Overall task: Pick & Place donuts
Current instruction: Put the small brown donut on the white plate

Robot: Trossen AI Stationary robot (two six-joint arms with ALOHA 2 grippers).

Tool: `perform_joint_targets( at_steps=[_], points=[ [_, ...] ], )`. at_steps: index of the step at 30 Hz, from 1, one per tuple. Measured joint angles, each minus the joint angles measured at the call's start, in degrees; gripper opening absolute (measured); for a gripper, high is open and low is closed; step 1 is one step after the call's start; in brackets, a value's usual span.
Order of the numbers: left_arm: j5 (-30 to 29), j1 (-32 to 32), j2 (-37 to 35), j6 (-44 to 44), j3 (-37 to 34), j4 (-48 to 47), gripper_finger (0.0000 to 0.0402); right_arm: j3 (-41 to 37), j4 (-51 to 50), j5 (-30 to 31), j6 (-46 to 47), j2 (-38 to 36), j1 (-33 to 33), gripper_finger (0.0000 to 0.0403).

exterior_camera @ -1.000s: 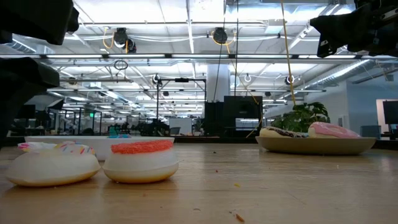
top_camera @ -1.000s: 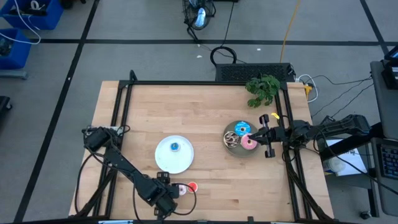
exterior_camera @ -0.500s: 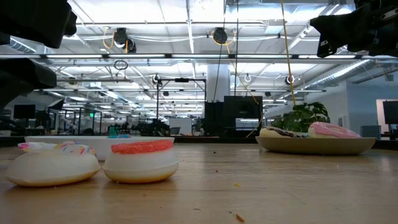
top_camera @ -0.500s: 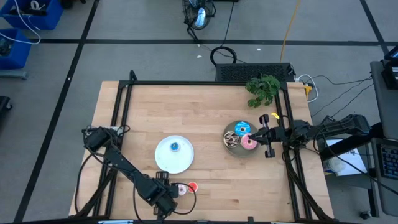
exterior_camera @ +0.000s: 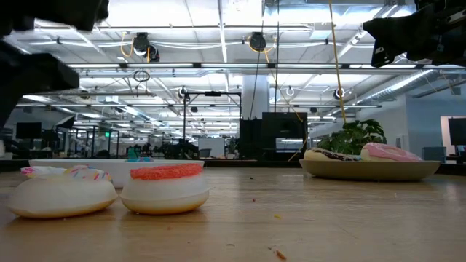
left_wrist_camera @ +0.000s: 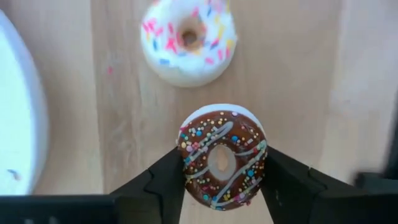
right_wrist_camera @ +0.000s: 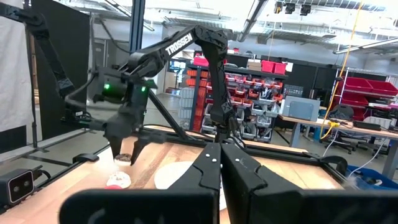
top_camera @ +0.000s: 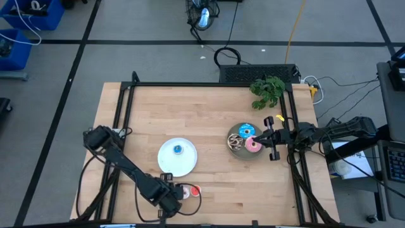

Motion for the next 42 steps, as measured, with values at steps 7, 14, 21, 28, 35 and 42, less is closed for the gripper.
perform_joint_targets(
  at_steps=[7, 14, 21, 28, 35, 42],
  points=[
    [-2.86, 1.19, -7.38, -2.57, 0.11, -4.74, 0.022, 0.0, 0.0, -0.01, 0.0, 0.02, 0.01, 0.0],
    [-7.15, 2.9, -17.13, -3.25, 0.11, -11.27, 0.0229, 0.0, 0.0, -0.01, 0.0, 0.0, 0.01, 0.0],
    [-11.26, 6.94, -22.18, -2.04, 0.13, -19.3, 0.023, 0.0, 0.0, -0.01, 0.0, 0.0, 0.01, 0.0],
    [-12.53, 11.53, -19.64, 2.45, -0.7, -21.37, 0.023, 0.0, 0.0, -0.01, -0.31, 0.02, 0.0, 0.0],
    [-6.88, 16.71, -14.33, 8.49, -4.0, -17.96, 0.023, 0.0, 0.0, -0.01, -0.46, 0.02, 0.01, 0.0],
    [-2.04, 20.65, -10.84, 11.05, -9.97, -10.4, 0.023, 0.0, -0.02, -0.01, -0.52, 0.0, -0.01, 0.0]
  ],
)
